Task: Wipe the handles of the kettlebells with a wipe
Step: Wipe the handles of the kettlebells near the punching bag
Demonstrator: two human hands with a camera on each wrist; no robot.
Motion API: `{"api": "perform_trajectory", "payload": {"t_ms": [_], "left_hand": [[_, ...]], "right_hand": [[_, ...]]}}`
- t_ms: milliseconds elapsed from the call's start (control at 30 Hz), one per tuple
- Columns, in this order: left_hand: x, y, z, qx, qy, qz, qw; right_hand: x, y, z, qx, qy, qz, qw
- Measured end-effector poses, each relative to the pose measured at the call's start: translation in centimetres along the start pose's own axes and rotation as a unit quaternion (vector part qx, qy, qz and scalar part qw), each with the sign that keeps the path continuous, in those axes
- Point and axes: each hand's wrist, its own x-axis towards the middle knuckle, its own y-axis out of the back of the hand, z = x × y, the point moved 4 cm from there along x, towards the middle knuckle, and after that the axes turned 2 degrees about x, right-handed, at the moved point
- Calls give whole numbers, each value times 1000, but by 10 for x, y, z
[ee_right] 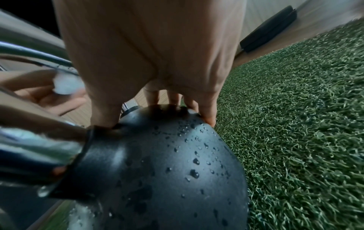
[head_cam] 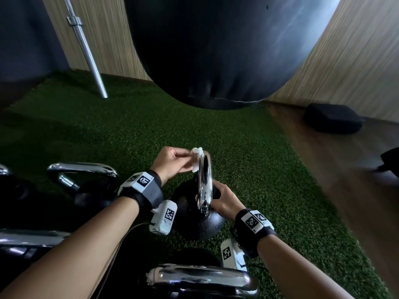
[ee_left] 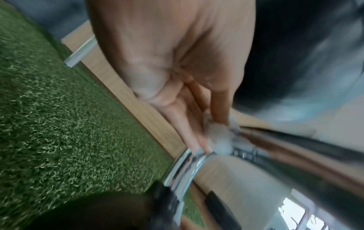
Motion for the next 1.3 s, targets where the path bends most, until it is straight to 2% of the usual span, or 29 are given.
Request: {"api": "perform_trajectory", "payload": {"t_ms": [100, 200, 267, 300, 367, 433, 500, 600, 633, 767, 900, 1067, 1300], "left_hand": [[-7, 3, 7, 0, 23, -54, 998], [-7, 2, 14, 44, -7, 0, 999], [-8, 1, 14, 50, 13, 19, 999], [-9, 1, 12, 25, 39, -1, 999], [-18, 0, 9, -28, 101, -91, 990], [-31, 1, 10, -2, 122, -174, 977], [-38, 1, 14, 27, 92, -195, 976], [-39, 2, 15, 22, 52, -143, 988], [-40, 1, 12, 25, 44, -147, 988], [-57, -1, 0, 131, -1, -230, 964], [-61, 1, 8, 187, -73, -208, 957], [-67, -5, -2, 296, -84, -210, 928], [-68, -9, -9, 331, -122, -178, 919]], "right_hand": [[0, -1, 0, -2, 0, -2, 1000], [0, 1, -2, 7, -4, -4, 1000], [-3, 3, -7, 13, 0, -7, 1000], [-5, 4, -9, 17, 1, -8, 1000], [-7, 4, -11, 22, 4, -9, 1000], [-8, 3, -12, 17, 7, -9, 1000], [-7, 3, -12, 18, -1, -8, 1000], [-9, 4, -15, 15, 1, -6, 1000], [-9, 4, -16, 14, 0, -4, 1000], [-9, 4, -13, 4, -5, 5, 1000], [-8, 4, -12, -8, -2, 5, 1000], [-11, 5, -14, -4, -4, 4, 1000], [-14, 6, -17, 6, -5, 7, 1000]]}}
